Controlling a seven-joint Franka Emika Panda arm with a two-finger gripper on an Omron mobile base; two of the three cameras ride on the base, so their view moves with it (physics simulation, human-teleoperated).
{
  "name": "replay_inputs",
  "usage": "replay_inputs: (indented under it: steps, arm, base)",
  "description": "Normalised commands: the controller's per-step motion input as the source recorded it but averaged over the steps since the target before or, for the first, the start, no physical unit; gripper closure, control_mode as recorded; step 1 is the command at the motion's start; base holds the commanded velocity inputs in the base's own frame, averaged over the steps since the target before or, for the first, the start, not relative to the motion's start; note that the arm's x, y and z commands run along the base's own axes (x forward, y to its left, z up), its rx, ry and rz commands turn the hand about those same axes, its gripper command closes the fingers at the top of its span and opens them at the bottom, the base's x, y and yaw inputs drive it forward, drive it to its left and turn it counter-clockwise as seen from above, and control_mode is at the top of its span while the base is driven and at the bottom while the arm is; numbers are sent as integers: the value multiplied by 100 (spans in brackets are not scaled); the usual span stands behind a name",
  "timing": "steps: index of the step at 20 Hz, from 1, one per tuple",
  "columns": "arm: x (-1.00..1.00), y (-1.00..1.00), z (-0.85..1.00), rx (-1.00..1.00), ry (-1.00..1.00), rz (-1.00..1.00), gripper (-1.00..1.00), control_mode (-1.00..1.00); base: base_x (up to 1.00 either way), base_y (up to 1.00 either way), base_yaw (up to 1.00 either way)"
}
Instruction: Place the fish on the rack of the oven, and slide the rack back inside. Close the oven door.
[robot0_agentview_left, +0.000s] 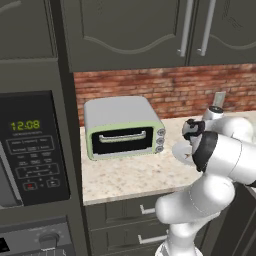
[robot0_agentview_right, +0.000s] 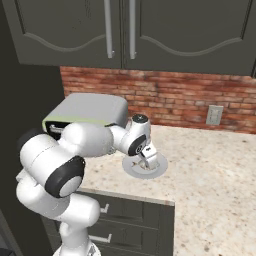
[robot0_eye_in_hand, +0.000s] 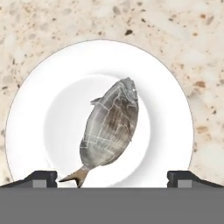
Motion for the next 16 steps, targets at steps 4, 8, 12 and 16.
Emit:
replay_inputs:
  steps: [4,8,12,16]
  arm:
    - [20,-13,-40,2,0,-12,-100,-100]
    - [21,-13,-39,3,0,-11,-100,-100]
    - [16,-8,-37,4,0,-9,-100,-100]
    - [4,-4,-41,4,0,-7,100,-100]
  base:
    - [0,0,0]
    - [0,0,0]
    - [0,0,0]
    - [0,0,0]
